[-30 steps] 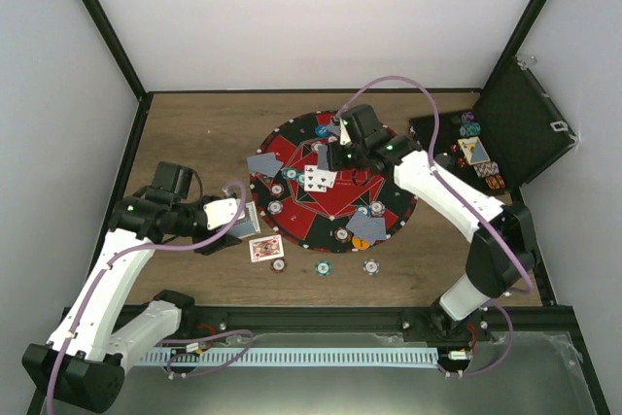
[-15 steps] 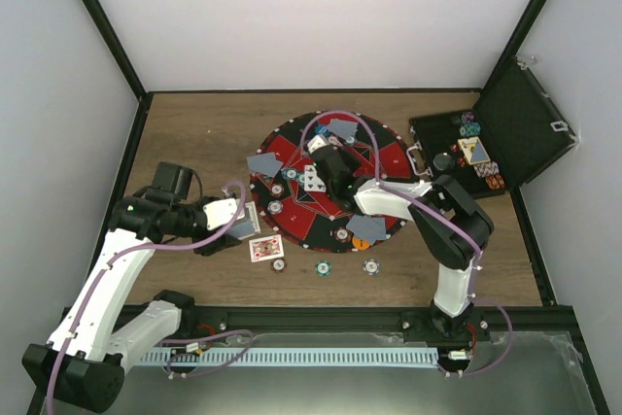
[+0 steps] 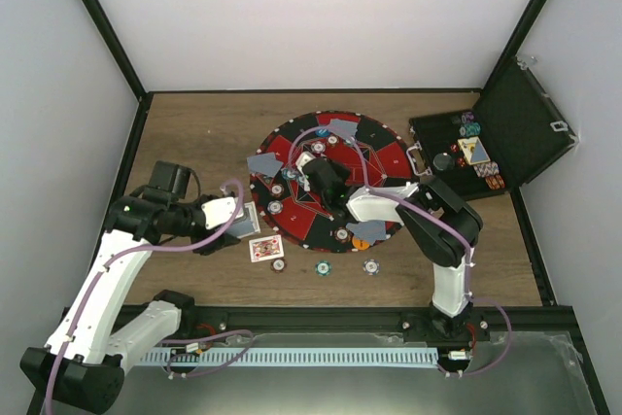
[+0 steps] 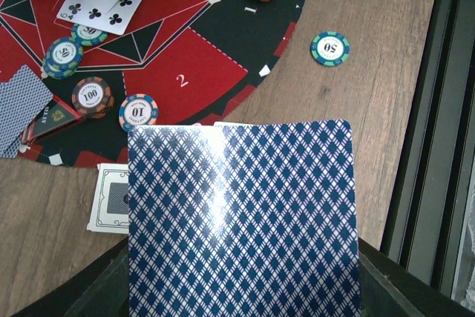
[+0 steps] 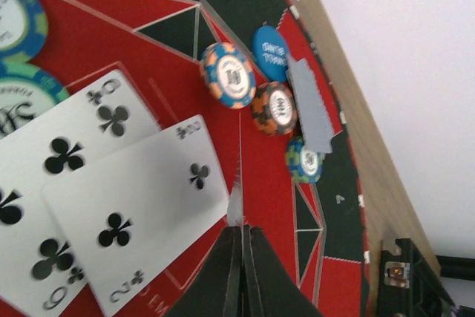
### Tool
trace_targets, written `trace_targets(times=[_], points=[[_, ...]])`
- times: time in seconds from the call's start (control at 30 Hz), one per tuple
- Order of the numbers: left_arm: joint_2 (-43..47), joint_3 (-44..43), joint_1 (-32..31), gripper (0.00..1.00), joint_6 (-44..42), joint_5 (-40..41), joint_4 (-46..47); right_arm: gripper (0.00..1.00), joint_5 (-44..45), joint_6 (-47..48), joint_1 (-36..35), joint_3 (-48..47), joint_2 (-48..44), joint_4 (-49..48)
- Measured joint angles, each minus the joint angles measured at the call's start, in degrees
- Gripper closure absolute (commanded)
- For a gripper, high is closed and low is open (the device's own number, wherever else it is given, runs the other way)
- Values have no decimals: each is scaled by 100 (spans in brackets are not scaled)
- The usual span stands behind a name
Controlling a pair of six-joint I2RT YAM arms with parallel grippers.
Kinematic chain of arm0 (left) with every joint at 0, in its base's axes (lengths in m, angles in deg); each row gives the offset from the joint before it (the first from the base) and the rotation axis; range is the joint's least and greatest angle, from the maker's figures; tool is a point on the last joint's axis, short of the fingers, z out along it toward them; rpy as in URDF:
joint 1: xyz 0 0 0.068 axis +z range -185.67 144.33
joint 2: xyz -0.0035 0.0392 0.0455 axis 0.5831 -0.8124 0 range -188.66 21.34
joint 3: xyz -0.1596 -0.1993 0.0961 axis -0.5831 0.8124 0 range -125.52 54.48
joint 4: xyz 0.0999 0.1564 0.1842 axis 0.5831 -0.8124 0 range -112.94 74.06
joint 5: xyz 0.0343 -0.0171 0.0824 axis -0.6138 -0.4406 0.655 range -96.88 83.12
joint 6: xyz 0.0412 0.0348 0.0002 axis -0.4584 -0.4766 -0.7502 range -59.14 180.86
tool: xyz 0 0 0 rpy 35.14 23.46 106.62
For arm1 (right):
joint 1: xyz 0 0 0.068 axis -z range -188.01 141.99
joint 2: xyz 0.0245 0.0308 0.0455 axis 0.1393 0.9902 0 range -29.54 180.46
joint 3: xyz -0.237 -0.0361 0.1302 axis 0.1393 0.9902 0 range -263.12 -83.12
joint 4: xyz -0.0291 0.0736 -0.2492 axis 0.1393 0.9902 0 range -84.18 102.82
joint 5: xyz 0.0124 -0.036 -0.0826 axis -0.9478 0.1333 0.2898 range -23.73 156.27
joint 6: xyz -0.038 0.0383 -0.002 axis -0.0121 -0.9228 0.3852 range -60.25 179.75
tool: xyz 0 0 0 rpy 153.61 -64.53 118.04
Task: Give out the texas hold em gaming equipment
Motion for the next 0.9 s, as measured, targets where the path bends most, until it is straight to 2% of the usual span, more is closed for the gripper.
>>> trace_targets(times=[0.13, 0.23, 0.27, 0.33, 0.37, 0.4, 0.47, 0.53, 0.6, 0.63, 0.67, 0.9], points=[[4, -17, 0, 95, 15, -7, -7, 98, -98, -205, -39, 2, 103, 317], [2, -63, 0, 95, 33, -11, -24, 86, -153, -369, -94, 2, 153, 546], [2, -87, 0, 95, 35, -11, -26, 81, -166, -437, -109, 2, 153, 647], [2, -118, 0, 95, 35, -11, -26, 54, -199, -605, -133, -13, 153, 852], [2, -122, 0, 95, 35, -9, -26, 46, -223, -678, -140, -44, 153, 1014], [2, -122, 0, 95, 35, -9, -31, 44, -243, -778, -144, -70, 151, 1154], [2, -122, 0, 95, 35, -9, -39, 33, -299, -960, -142, -111, 109, 1445], [2, -122, 0, 95, 35, -9, -55, 31, -378, -1154, -142, -120, -13, 1759], [2, -122, 0, 95, 33, -9, -63, 19, -487, -1360, -142, -144, -212, 2055], [2, -122, 0, 95, 33, -9, -63, 18, -553, -1488, -142, -168, -332, 2186], [2, -122, 0, 95, 33, -9, -63, 2, -619, -1626, -142, -212, -450, 2317], [9, -122, 0, 95, 31, -9, -63, 0, -1541, -2796, -133, -787, -1576, 3005]])
